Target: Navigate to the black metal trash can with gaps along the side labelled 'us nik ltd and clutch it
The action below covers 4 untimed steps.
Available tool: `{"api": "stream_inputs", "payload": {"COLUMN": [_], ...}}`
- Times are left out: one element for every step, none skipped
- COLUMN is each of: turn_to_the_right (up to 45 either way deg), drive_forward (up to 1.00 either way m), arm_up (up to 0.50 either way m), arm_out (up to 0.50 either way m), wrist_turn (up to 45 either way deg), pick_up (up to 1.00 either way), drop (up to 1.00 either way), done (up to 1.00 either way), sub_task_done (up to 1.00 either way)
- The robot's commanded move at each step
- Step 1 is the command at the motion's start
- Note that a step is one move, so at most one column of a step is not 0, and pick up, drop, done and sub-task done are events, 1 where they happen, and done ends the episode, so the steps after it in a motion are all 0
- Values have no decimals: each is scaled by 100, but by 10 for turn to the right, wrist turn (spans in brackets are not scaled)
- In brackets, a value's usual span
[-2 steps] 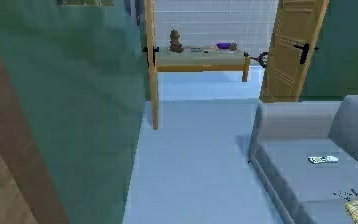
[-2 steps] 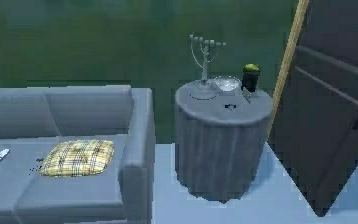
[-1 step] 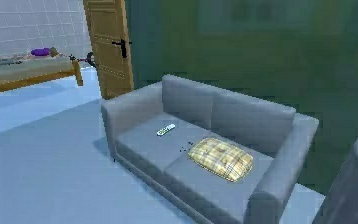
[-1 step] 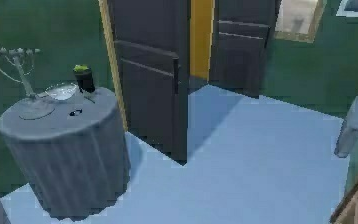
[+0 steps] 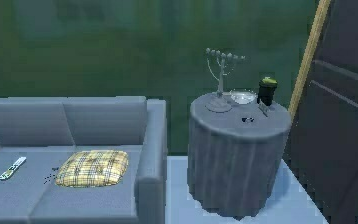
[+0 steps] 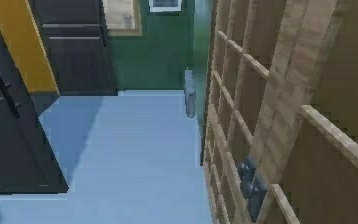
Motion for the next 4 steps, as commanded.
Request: {"api": "stream_inputs", "payload": {"turn_to_the_right": [0,-450,-420,0], "drive_forward": [20,0,0,100], "arm_up": [0,0,0,0], "arm_out": [0,0,0,0], "wrist_turn": [0,0,0,0], "pick_up": [0,0,0,0], "drop": [0,0,0,0], "done": [0,0,0,0], "sub_task_done": [0,0,0,0]}}
